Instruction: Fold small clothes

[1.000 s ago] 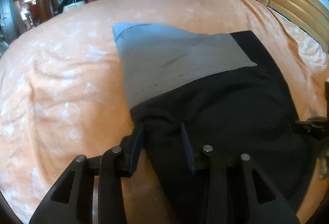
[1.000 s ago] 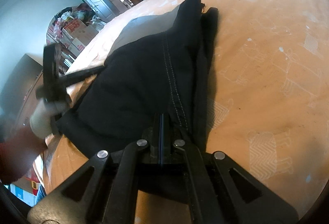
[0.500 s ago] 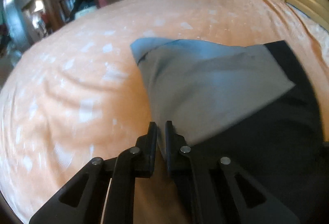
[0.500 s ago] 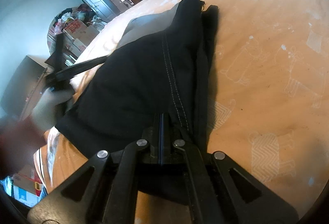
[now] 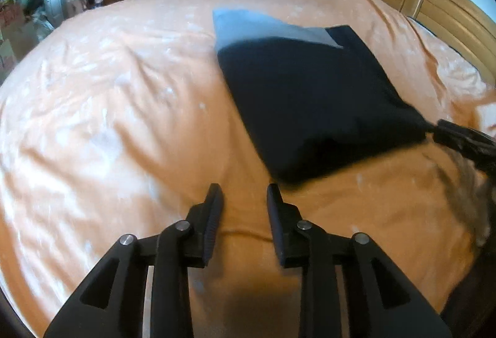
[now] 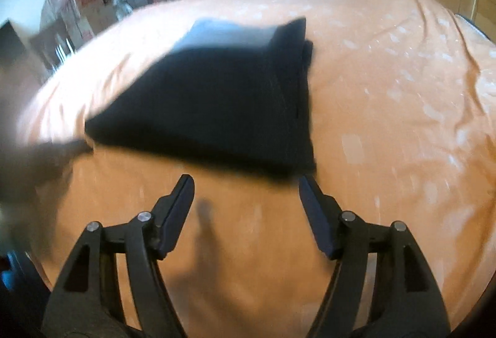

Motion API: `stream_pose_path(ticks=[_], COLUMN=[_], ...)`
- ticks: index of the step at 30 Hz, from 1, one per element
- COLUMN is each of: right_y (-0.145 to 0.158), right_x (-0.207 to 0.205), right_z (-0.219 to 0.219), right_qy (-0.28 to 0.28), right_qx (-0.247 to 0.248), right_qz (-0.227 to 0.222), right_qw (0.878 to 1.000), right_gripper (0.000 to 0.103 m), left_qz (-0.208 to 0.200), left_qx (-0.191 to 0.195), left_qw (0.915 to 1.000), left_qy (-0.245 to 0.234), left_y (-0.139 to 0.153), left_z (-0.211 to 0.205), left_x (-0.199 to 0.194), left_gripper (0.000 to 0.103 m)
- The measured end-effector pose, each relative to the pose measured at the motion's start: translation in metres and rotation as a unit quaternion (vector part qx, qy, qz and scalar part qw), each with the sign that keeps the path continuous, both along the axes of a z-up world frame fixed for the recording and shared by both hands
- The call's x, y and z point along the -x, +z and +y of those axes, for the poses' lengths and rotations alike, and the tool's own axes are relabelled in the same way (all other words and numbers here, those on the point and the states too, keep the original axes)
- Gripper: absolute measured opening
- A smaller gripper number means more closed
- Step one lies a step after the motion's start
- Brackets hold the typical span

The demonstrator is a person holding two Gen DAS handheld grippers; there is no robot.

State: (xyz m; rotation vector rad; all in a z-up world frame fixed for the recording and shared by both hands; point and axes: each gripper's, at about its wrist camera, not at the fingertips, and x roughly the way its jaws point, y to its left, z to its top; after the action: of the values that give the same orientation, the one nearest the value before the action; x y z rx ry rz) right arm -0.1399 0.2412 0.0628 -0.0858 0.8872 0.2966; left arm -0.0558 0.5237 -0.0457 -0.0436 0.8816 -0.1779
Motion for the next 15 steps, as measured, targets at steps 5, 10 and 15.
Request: stream_pose_path(ticks=[5, 10, 15], right_y=[-0.019, -0.029, -0.033], right_x=[0.027, 0.024, 0.016], right_z=[-0.007, -0.008, -0.016], right_qy=[-0.003, -0.007, -0.012], right_qx=[0.053, 0.051, 0.014], right_qz=[0.024, 0.034, 0.037], right_qw=[0.998, 0.998, 0.999], right_gripper=[0.090, 0.103, 0.103], left_qz=[-0.011, -0.016, -0.011], left_qx=[0.011, 0.022, 0.052], left_qw=[0.9999, 0.9996, 0.9986], left_qy=[0.001, 0.000, -0.002], left_y=[-0.015, -0.018, -0.020], left_z=[0.007, 0.008, 0.017], left_x=[0.012, 0.010, 0.006], left_gripper=[0.035, 0.036, 0.037])
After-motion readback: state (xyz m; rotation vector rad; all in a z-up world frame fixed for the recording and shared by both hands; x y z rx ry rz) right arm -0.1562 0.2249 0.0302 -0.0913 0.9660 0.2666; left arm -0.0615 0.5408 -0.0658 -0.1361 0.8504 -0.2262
